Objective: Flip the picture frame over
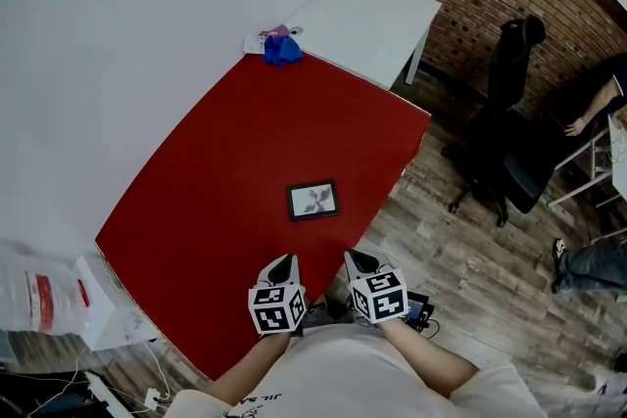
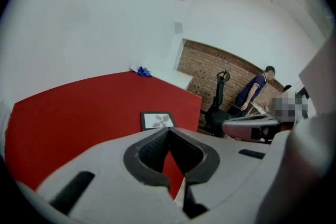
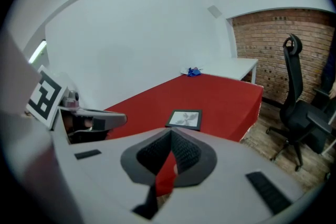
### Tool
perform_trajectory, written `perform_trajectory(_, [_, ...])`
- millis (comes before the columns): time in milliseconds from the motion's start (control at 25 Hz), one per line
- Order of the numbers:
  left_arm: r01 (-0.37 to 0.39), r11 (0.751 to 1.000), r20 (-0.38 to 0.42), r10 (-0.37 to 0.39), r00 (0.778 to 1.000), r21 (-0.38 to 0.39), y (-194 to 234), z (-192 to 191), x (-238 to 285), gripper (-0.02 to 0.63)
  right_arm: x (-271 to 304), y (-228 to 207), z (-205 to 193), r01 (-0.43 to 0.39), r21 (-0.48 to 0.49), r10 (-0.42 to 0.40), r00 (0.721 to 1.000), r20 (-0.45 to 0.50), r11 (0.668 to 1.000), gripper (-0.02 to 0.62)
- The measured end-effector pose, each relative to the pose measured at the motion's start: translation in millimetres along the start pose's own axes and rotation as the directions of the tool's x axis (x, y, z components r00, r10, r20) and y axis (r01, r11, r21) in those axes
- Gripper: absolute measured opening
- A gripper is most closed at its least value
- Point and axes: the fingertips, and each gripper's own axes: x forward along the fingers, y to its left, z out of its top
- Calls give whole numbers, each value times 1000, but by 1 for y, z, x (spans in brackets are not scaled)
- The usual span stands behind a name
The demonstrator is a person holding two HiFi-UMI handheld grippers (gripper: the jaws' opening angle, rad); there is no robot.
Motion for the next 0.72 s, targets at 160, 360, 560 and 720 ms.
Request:
perform_trajectory(160, [6,1000,1,-6,1000,2,-2,-1,-2,6,-1,9,-1,-15,-19,16,1000,3,1000,3])
perform_trajectory(360, [12,1000,3,-12,1000,13,-9,-1,-4,6,-4,8,-2,-17,-20,18,1000,4,1000,3])
perform_trajectory(560, [17,1000,-3,-17,1000,13,-12,-5,-6,6,-5,7,-2,-18,-17,18,1000,7,1000,3])
perform_trajectory(720, [14,1000,-5,-14,1000,6,-11,-6,-8,6,-5,10,-3,-27,-28,27,1000,2,999,3])
